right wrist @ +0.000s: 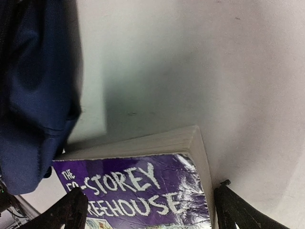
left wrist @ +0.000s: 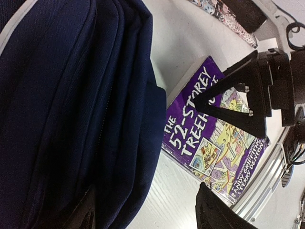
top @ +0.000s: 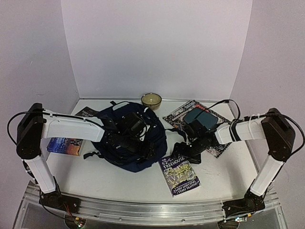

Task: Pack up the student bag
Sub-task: Move the book to the center of the board, then move the student bag to the center of the board.

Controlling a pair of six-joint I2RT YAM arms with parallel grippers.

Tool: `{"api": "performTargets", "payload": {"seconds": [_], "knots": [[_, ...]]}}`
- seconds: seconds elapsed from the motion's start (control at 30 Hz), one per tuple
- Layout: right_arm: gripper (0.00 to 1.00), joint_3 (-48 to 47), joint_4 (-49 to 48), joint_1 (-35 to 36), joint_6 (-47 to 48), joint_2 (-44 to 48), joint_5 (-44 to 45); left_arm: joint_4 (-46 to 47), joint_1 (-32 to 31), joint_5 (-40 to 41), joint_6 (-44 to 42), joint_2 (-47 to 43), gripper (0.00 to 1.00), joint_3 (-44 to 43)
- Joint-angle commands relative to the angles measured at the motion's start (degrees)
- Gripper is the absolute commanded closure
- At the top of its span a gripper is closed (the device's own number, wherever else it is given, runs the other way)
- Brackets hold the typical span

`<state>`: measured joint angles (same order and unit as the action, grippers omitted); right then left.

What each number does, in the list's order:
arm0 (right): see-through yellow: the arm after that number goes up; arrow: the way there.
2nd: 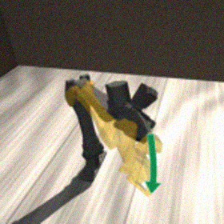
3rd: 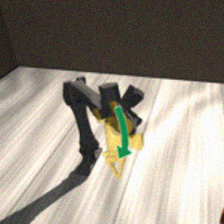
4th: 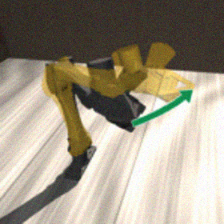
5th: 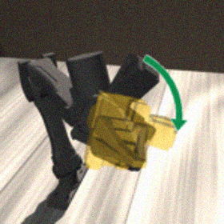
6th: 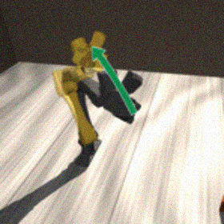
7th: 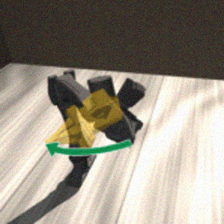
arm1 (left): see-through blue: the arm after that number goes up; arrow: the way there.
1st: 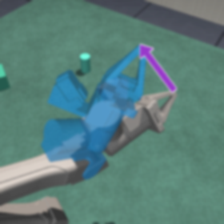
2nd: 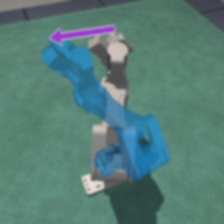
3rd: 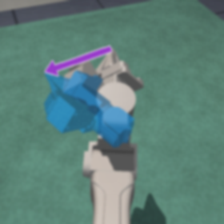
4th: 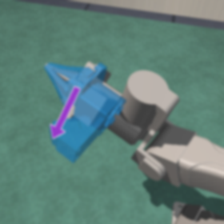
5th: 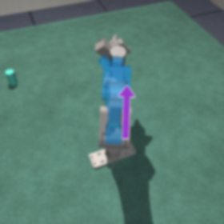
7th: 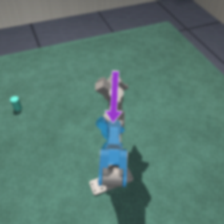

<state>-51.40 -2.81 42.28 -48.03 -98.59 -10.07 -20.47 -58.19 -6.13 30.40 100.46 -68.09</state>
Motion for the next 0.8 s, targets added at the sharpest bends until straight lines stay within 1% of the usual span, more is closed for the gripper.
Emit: {"api": "performTargets", "payload": {"seconds": [0.0, 0.1, 0.3, 0.53, 0.63, 0.7, 0.73, 0.77], "knots": [[0.10, -3.42, 0.64, 0.80, 3.79, -0.53, -3.02, 1.59, -1.09, -2.09, 5.83, -5.11, 0.29, 2.70], [0.08, -1.74, 2.44, 0.49, 6.02, 2.54, -1.62, 1.57, -2.10, -2.22, 8.59, -6.50, 0.29, 4.43], [0.08, 5.72, 2.72, 0.09, 9.42, 8.18, -3.24, 1.60, -5.18, -2.42, 13.73, -7.18, 0.30, 5.21], [0.08, 11.81, 2.72, 0.12, 11.03, 11.03, -5.81, 1.53, -8.95, -0.23, 18.38, -6.64, 0.30, 5.46], [0.08, 13.57, 2.72, 0.15, 11.63, 11.76, -5.97, -0.11, -9.15, 4.56, 19.40, -8.39, 0.30, 6.84], [0.08, 13.83, 2.72, 0.32, 12.37, 10.69, -8.03, -3.63, -9.08, 11.06, 19.08, -9.51, 0.28, 6.63], [0.09, 13.90, 2.72, 0.60, 12.51, 10.16, -9.31, -4.69, -8.74, 13.34, 18.65, -9.76, 0.27, 6.45], [0.10, 14.03, 2.24, 1.09, 12.40, 9.53, -10.18, -5.06, -8.13, 13.86, 17.86, -9.73, 0.26, 6.40]]}}
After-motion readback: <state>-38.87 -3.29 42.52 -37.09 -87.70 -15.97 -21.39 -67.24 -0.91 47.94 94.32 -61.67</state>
